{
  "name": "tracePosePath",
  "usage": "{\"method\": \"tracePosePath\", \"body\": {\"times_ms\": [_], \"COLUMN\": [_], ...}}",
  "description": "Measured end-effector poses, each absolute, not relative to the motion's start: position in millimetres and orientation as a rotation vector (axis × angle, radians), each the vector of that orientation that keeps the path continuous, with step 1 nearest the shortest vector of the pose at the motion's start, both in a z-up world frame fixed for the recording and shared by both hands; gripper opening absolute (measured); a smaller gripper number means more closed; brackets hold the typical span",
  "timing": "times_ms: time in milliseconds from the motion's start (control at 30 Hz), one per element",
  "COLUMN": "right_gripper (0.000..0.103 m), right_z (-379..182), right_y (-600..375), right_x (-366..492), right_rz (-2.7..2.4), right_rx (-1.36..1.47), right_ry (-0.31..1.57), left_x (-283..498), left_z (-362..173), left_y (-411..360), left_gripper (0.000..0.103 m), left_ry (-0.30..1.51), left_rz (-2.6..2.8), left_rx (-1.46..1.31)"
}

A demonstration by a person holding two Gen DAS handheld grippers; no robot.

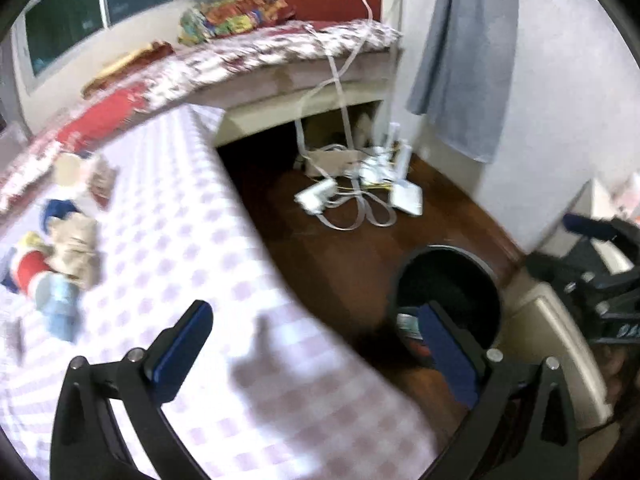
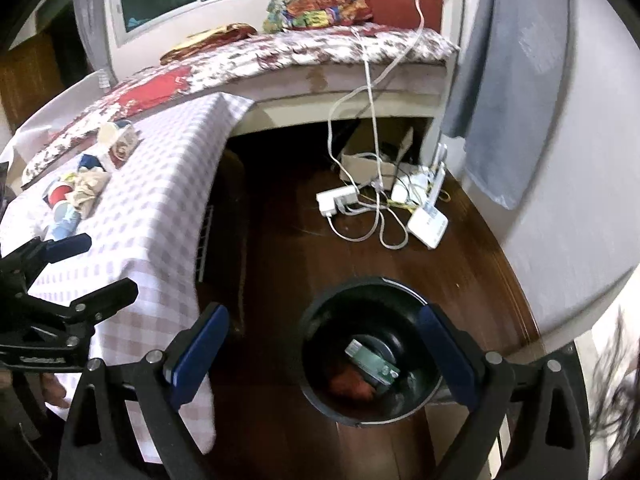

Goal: Collect trash
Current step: 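Move both open tools back toward the trash on the table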

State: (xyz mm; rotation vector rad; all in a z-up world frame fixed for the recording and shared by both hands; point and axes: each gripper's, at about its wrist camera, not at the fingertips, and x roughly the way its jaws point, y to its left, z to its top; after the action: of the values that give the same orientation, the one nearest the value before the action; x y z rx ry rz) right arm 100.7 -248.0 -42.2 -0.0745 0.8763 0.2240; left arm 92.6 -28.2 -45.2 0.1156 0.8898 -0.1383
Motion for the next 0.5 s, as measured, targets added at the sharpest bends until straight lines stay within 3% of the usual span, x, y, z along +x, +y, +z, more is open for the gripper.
{"method": "tracePosePath", "body": {"times_ms": [500], "right_gripper": [0.098], "right_z": [-12], "right_y": [-124], "right_x": [99], "right_rz": [0.435], "right_rx": [-0.238], "right_ry": [0.826], "left_x": [67], "left_z": [-33], "left_y": [90], "left_gripper": [0.103], "left_ry": [0.876], "left_rz": [0.047], "left_rx": [-0.034]}}
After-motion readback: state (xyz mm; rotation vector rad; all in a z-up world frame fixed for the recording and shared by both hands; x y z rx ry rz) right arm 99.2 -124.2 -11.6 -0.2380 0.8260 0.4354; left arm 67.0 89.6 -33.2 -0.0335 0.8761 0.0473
